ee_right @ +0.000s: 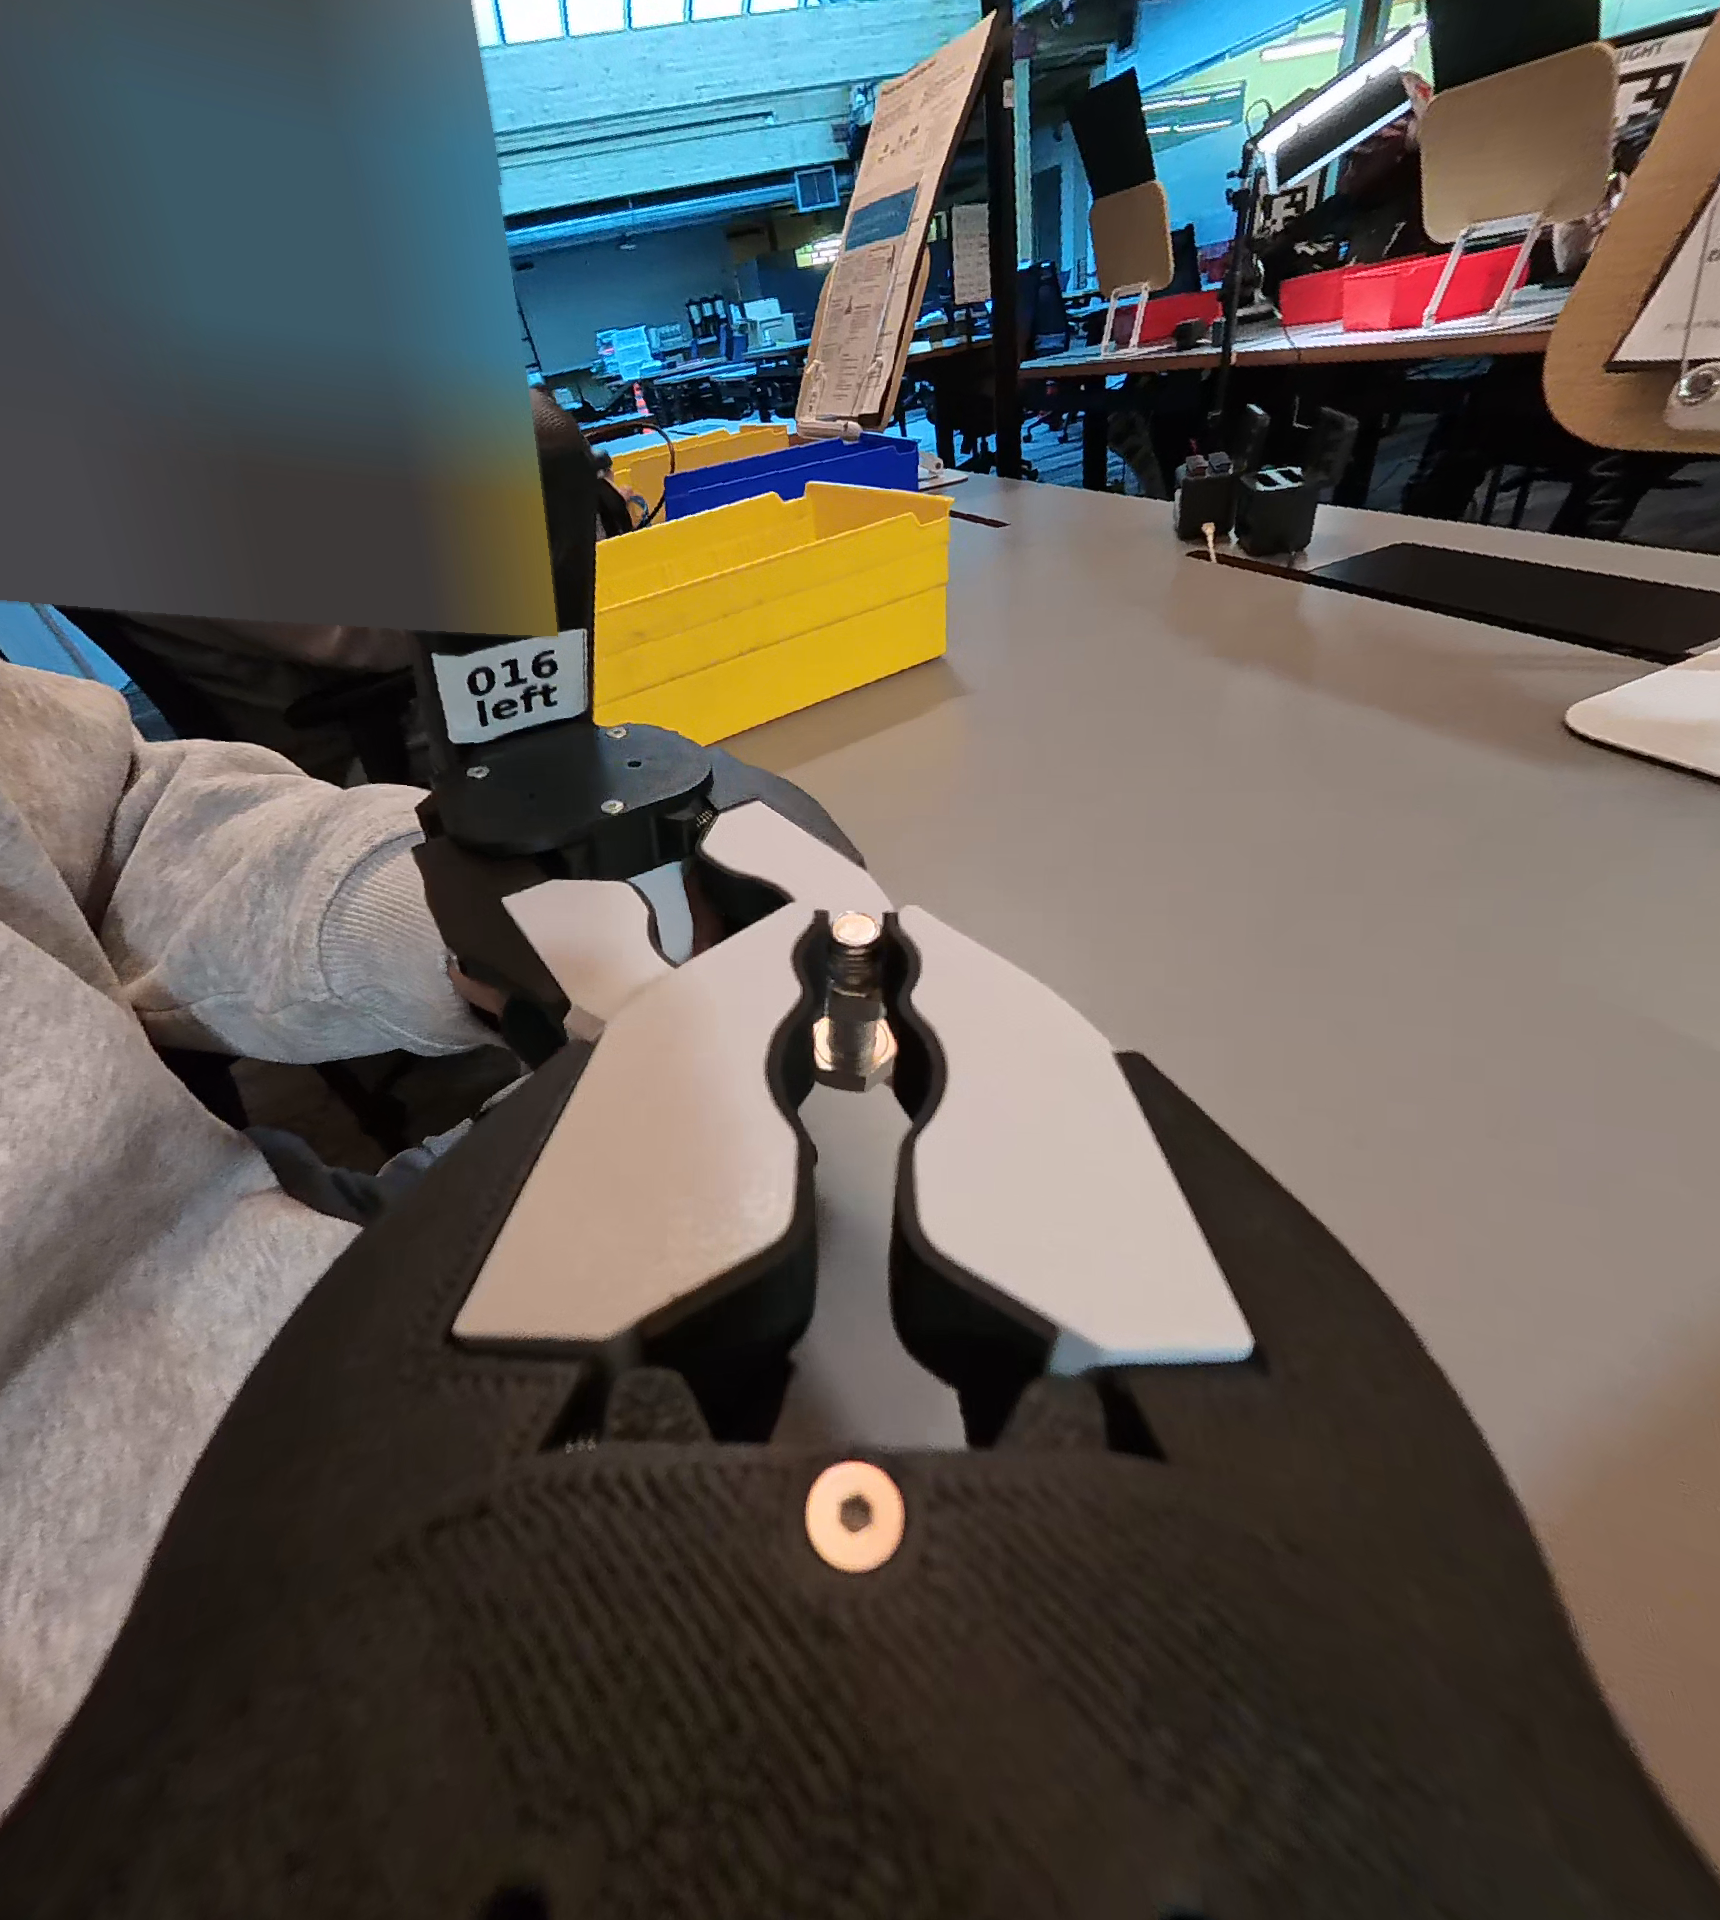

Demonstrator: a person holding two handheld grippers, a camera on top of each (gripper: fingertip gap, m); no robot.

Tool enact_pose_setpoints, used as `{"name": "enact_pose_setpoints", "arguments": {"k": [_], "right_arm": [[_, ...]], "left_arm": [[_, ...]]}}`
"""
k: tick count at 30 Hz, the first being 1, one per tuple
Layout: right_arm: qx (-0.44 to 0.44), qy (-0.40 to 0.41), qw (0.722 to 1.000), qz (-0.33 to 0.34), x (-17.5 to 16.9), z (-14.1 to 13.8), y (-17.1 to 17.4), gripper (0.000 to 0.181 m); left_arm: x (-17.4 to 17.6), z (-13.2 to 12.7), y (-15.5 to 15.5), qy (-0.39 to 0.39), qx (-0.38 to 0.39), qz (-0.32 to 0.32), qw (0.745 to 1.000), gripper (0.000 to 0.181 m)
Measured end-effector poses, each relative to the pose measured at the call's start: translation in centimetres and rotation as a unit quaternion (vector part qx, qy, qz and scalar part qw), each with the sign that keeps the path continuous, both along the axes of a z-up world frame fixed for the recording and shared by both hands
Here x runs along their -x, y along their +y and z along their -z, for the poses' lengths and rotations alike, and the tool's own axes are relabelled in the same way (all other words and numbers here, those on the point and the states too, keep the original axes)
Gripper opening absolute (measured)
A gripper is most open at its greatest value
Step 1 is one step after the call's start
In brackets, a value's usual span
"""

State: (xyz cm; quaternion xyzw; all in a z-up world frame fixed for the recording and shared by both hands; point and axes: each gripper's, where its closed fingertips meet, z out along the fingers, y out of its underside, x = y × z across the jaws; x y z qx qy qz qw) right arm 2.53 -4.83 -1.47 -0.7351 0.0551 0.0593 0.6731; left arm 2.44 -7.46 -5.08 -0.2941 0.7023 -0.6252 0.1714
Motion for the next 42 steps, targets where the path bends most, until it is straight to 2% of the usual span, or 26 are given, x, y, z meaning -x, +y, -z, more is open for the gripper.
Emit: {"name": "enact_pose_setpoints", "arguments": {"k": [21,27,32,35,39,42], "right_arm": [[-0.004,0.024,0.996,-0.091,1.9,-0.2,-0.6,0.009],[-0.007,0.018,0.997,-0.071,1.4,-0.2,-0.4,0.01],[0.003,0.003,1.0,-0.021,-0.4,-1.0,-0.8,0.023],[0.039,0.018,0.999,-0.001,-1.6,-1.2,-0.7,0.025],[0.158,0.051,0.986,0.007,-2.4,0.4,-0.1,0.034],[0.21,0.071,0.975,-0.012,-1.6,0.5,0.6,0.035]], "left_arm": [[1.7,-0.5,-0.7,-0.026,0.003,0.075,0.997,0.019],[1.1,-0.5,-0.2,-0.036,-0.006,0.05,0.998,0.019],[-0.3,-0.2,1.1,-0.048,-0.037,0.003,0.998,0.018],[-1.2,-0.2,1.8,-0.064,-0.051,-0.027,0.996,0.018],[-1.6,-0.6,2.2,-0.058,-0.032,-0.049,0.997,0.019],[-1.4,-0.7,2.2,-0.054,-0.028,-0.05,0.997,0.019]]}}
